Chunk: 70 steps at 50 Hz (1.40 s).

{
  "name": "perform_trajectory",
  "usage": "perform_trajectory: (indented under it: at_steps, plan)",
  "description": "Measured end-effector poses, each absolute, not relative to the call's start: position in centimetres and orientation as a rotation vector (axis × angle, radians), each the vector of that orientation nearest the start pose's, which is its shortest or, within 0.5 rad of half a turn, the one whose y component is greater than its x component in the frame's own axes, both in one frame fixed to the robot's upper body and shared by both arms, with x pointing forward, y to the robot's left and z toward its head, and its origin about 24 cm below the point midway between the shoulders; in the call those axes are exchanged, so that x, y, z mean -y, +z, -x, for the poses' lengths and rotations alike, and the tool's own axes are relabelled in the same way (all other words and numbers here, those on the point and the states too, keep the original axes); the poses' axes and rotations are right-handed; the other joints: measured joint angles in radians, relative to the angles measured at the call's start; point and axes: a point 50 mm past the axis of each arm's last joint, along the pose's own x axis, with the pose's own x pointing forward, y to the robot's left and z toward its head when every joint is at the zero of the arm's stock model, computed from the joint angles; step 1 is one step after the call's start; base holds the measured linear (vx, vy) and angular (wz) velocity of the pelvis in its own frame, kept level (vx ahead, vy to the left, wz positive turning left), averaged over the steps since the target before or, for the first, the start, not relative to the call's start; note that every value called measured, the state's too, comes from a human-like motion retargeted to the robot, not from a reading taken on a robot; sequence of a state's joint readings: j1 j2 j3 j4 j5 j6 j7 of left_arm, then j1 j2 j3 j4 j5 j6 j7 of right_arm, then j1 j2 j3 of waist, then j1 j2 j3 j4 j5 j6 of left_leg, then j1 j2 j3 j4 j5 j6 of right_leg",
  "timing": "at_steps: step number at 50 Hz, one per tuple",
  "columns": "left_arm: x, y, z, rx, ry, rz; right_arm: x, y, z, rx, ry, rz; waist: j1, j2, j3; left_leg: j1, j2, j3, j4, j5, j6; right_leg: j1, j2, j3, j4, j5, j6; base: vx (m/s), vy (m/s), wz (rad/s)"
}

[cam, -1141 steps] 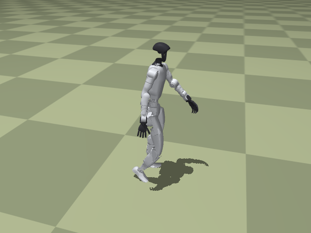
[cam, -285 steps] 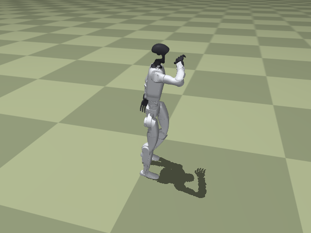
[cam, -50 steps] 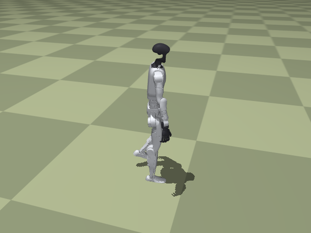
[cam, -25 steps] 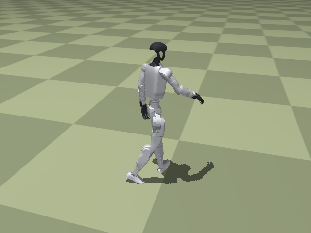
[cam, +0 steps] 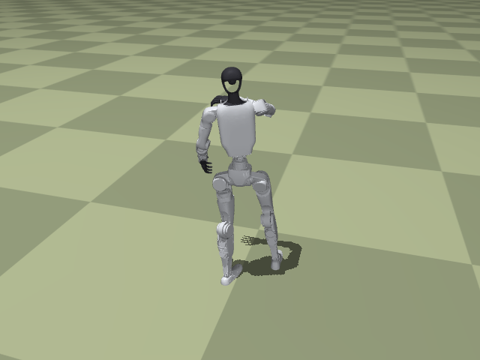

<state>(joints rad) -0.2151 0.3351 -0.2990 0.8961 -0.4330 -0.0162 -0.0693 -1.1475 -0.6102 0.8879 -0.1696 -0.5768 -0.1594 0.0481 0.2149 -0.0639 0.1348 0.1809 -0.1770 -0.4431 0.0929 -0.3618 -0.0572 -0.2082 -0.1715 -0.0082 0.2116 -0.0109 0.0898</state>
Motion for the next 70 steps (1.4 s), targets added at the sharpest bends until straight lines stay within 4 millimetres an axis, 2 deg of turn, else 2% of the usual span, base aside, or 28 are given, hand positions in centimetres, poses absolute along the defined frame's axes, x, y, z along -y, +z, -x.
perform_trajectory:
  at_steps: [3, 5, 7, 8, 10, 13, 16, 19, 21, 23, 25, 28, 30, 32, 35, 38, 43, 48, 52, 55, 61, 65, 68, 70]
  plan:
    - [-22.1, -8.6, -23.8, -0.690, -0.016, -0.095, -1.0, 28.3, -24.0, 1.518, 0.637, 1.499, -0.019, -0.034, 0.053, 0.072, -0.020, -0.144, -0.034, 0.013, -0.018, 0.026, -0.045, 0.087, -0.193, 0.073, 0.091, 0.40, -0.24, 2.60]
    - [-22.7, -9.1, -23.1, -0.712, 0.007, -0.109, -1.2, 29.2, -23.1, 1.595, 0.619, 1.506, -0.022, -0.042, 0.067, 0.113, -0.011, -0.212, -0.054, 0.017, -0.030, 0.024, -0.064, 0.078, -0.260, 0.077, 0.158, 0.44, -0.31, 2.08]
    - [-23.8, -10.2, -21.1, -0.766, 0.044, -0.108, -1.5, 29.6, -22.2, 1.645, 0.626, 1.492, -0.016, -0.010, 0.071, 0.172, 0.074, -0.246, -0.075, 0.000, -0.053, 0.036, -0.004, 0.014, -0.266, 0.020, 0.172, 0.48, -0.50, 1.59]
    - [-24.5, -10.0, -21.3, -0.771, 0.070, -0.105, -1.5, 30.5, -21.8, 1.682, 0.609, 1.497, -0.008, -0.010, 0.073, 0.173, 0.099, -0.253, -0.086, 0.001, -0.062, 0.026, 0.014, 0.001, -0.288, 0.008, 0.172, 0.48, -0.47, 1.36]
    - [-25.8, -11.1, -18.9, -0.841, 0.118, -0.101, -1.7, 30.7, -21.2, 1.708, 0.629, 1.477, -0.004, 0.013, 0.061, 0.215, 0.152, -0.281, -0.105, 0.004, -0.062, 0.046, 0.050, 0.004, -0.273, -0.030, 0.172, 0.50, -0.39, 1.40]
    - [-28.0, -11.1, -17.9, -0.884, 0.203, -0.101, -1.6, 32.3, -20.2, 1.773, 0.611, 1.479, 0.000, -0.019, 0.052, 0.208, 0.167, -0.350, -0.122, 0.039, -0.061, 0.062, 0.052, 0.030, -0.296, 0.042, 0.172, 0.49, -0.41, 1.27]
    - [-30.0, -12.4, -13.1, -0.988, 0.301, -0.082, -1.7, 32.1, -19.7, 1.787, 0.650, 1.436, 0.026, -0.011, 0.019, 0.242, 0.186, -0.408, -0.110, 0.077, -0.061, 0.105, 0.053, -0.006, -0.258, 0.046, 0.172, 0.51, -0.35, 0.81]
    - [-31.1, -12.7, -11.0, -1.026, 0.404, -0.022, -1.2, 33.1, -19.1, 1.821, 0.639, 1.424, 0.034, -0.054, 0.015, 0.188, 0.123, -0.424, -0.027, 0.144, -0.091, 0.136, -0.001, -0.039, -0.277, 0.024, 0.172, 0.43, -0.29, 0.94]
    - [-31.5, -13.1, -8.8, -1.077, 0.458, 0.020, -0.9, 33.5, -18.8, 1.813, 0.647, 1.408, 0.037, -0.086, 0.011, 0.113, 0.041, -0.348, 0.134, 0.175, -0.106, 0.155, -0.043, -0.058, -0.270, -0.003, 0.172, 0.40, -0.26, 1.01]
    - [-31.4, -13.7, -6.2, -1.151, 0.484, 0.054, -0.5, 33.7, -18.8, 1.785, 0.661, 1.395, 0.026, -0.115, -0.007, -0.027, -0.048, -0.185, 0.372, 0.206, -0.094, 0.162, -0.090, -0.091, -0.262, -0.023, 0.172, 0.35, -0.18, 1.21]
    - [-30.9, -14.3, -3.4, -1.239, 0.482, 0.082, -0.2, 33.6, -19.0, 1.751, 0.672, 1.388, 0.005, -0.131, -0.041, -0.197, -0.062, 0.053, 0.587, 0.242, -0.038, 0.159, -0.120, -0.135, -0.255, -0.042, 0.163, 0.31, -0.18, 1.31]
    - [-29.6, -15.0, 0.8, -1.367, 0.431, 0.112, 0.0, 33.3, -19.6, 1.708, 0.665, 1.401, -0.006, -0.145, -0.078, -0.352, 0.042, 0.419, 0.744, 0.198, 0.110, 0.162, -0.129, -0.185, -0.249, -0.070, 0.139, 0.28, -0.24, 0.88]
    - [-28.6, -15.2, 3.1, -1.436, 0.389, 0.126, 0.1, 33.2, -19.9, 1.688, 0.651, 1.424, 0.003, -0.156, -0.088, -0.389, 0.073, 0.577, 0.755, 0.115, 0.183, 0.168, -0.134, -0.201, -0.248, -0.087, 0.133, 0.28, -0.22, 0.34]
    - [-27.6, -15.3, 5.0, -1.494, 0.354, 0.136, 0.2, 33.2, -20.2, 1.677, 0.629, 1.456, 0.028, -0.161, -0.093, -0.407, 0.051, 0.640, 0.690, 0.038, 0.204, 0.171, -0.128, -0.201, -0.249, -0.101, 0.133, 0.28, -0.18, -0.03]
    - [-26.4, -15.5, 6.7, -1.556, 0.339, 0.159, 0.3, 33.7, -20.4, 1.688, 0.572, 1.513, 0.078, -0.162, -0.086, -0.414, 0.001, 0.661, 0.494, -0.007, 0.188, 0.175, -0.110, -0.191, -0.250, -0.119, 0.136, 0.28, -0.14, -0.22]
    - [-25.5, -15.7, 7.6, -1.592, 0.353, 0.191, 0.2, 34.2, -20.3, 1.732, 0.517, 1.554, 0.121, -0.144, -0.071, -0.393, 0.005, 0.696, 0.257, 0.024, 0.155, 0.196, -0.074, -0.193, -0.248, -0.142, 0.133, 0.29, -0.11, -0.13]
    - [-24.2, -15.9, 8.3, -1.619, 0.336, 0.229, 0.1, 34.4, -19.7, 1.800, 0.490, 1.606, 0.167, -0.084, -0.042, -0.374, 0.055, 0.783, -0.022, 0.138, 0.080, 0.267, 0.006, -0.212, -0.242, -0.185, 0.102, 0.31, -0.08, -0.01]
    - [-23.7, -16.1, 7.8, -1.600, 0.278, 0.234, -0.2, 34.2, -19.3, 1.844, 0.513, 1.651, 0.190, -0.037, -0.020, -0.388, 0.093, 0.859, -0.174, 0.243, -0.014, 0.350, 0.064, -0.225, -0.239, -0.219, 0.066, 0.36, -0.05, 0.00]
    - [-24.0, -16.2, 6.6, -1.555, 0.244, 0.210, -0.4, 34.0, -19.0, 1.870, 0.529, 1.678, 0.186, -0.026, -0.015, -0.421, 0.124, 0.969, -0.180, 0.201, -0.075, 0.405, 0.081, -0.236, -0.233, -0.233, 0.048, 0.41, 0.00, 0.10]
    - [-24.8, -16.2, 5.3, -1.505, 0.249, 0.188, -0.6, 33.9, -18.8, 1.887, 0.531, 1.688, 0.176, -0.028, -0.024, -0.420, 0.139, 1.042, -0.180, 0.166, -0.098, 0.435, 0.092, -0.235, -0.226, -0.232, 0.035, 0.46, 0.04, 0.10]
    - [-26.8, -15.8, 1.8, -1.386, 0.283, 0.158, -1.3, 33.6, -18.6, 1.912, 0.549, 1.704, 0.153, -0.042, -0.063, -0.361, 0.157, 1.058, -0.180, 0.197, -0.095, 0.479, 0.109, -0.213, -0.174, -0.195, 0.000, 0.53, 0.08, 0.00]
    - [-27.8, -15.5, -0.5, -1.349, 0.239, 0.110, -1.8, 33.0, -18.4, 1.904, 0.614, 1.695, 0.123, -0.037, -0.091, -0.287, 0.169, 1.022, -0.180, 0.166, -0.075, 0.487, 0.114, -0.209, -0.053, -0.096, -0.027, 0.59, 0.15, 0.16]
    - [-28.3, -15.3, -2.9, -1.363, 0.133, 0.018, -1.8, 32.6, -18.3, 1.864, 0.688, 1.674, 0.100, -0.013, -0.112, -0.222, 0.192, 0.982, -0.178, 0.121, -0.045, 0.413, 0.116, -0.211, 0.182, 0.014, -0.052, 0.57, 0.18, 0.34]
    - [-28.5, -15.1, -5.1, -1.366, 0.053, -0.074, -1.7, 32.4, -18.5, 1.821, 0.724, 1.668, 0.083, -0.005, -0.133, -0.208, 0.202, 0.951, -0.160, 0.092, -0.016, 0.309, 0.108, -0.202, 0.384, 0.084, -0.055, 0.51, 0.19, 0.49]
